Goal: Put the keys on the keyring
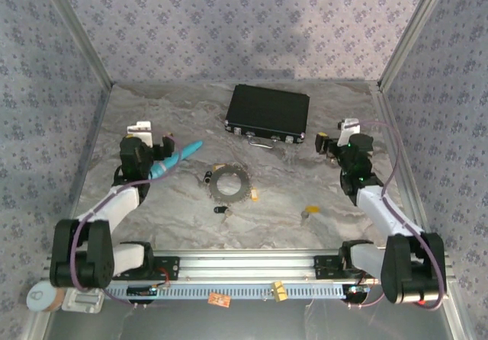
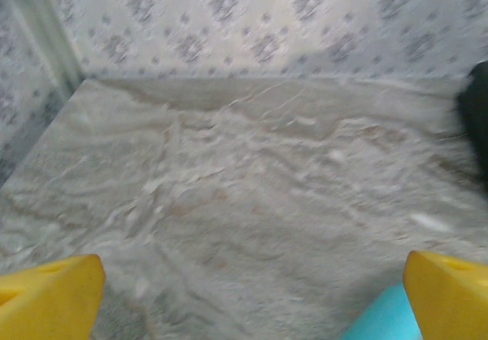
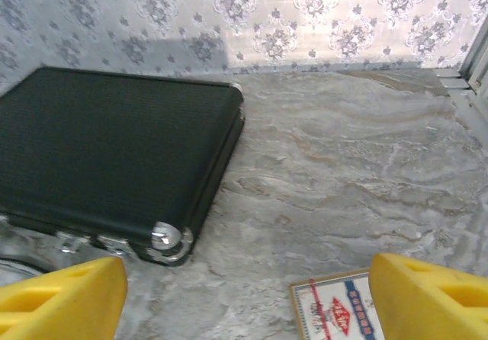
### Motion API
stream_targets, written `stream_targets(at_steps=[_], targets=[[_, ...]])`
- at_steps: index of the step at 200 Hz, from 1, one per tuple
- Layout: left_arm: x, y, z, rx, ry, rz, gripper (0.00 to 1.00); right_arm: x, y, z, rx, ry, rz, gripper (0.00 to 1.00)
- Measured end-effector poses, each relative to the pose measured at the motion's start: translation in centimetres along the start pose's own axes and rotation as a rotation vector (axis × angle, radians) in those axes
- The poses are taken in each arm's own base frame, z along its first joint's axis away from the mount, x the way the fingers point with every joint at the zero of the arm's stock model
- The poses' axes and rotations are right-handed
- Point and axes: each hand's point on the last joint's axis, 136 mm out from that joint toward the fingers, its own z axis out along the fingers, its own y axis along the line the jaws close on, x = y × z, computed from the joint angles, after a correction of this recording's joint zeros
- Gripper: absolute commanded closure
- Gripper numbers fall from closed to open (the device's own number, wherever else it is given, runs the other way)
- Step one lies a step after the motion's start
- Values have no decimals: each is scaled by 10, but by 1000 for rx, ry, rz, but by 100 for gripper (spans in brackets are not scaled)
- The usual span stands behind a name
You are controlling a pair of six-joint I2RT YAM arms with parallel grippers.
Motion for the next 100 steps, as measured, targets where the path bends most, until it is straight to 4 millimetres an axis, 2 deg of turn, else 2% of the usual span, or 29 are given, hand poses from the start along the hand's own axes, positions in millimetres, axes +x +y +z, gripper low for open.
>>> stream_targets(at_steps=[20,41,71,89,100], targets=[[-5,-23,-11,74,13,-23,1,9,18,-4,-34,102,93,25],[7,-47,-20,146,81,-77,1,32,36,-8,-53,258,153,46],[37,-81,-37,222,230,-149,1,64,64,-16,-89,468,211,47],[56,-101,-51,255,325,-170,3,81,95,-23,-146,573,198,47],[64,-110,-59,265,371,-180,4,91,117,-30,-187,628,169,53]])
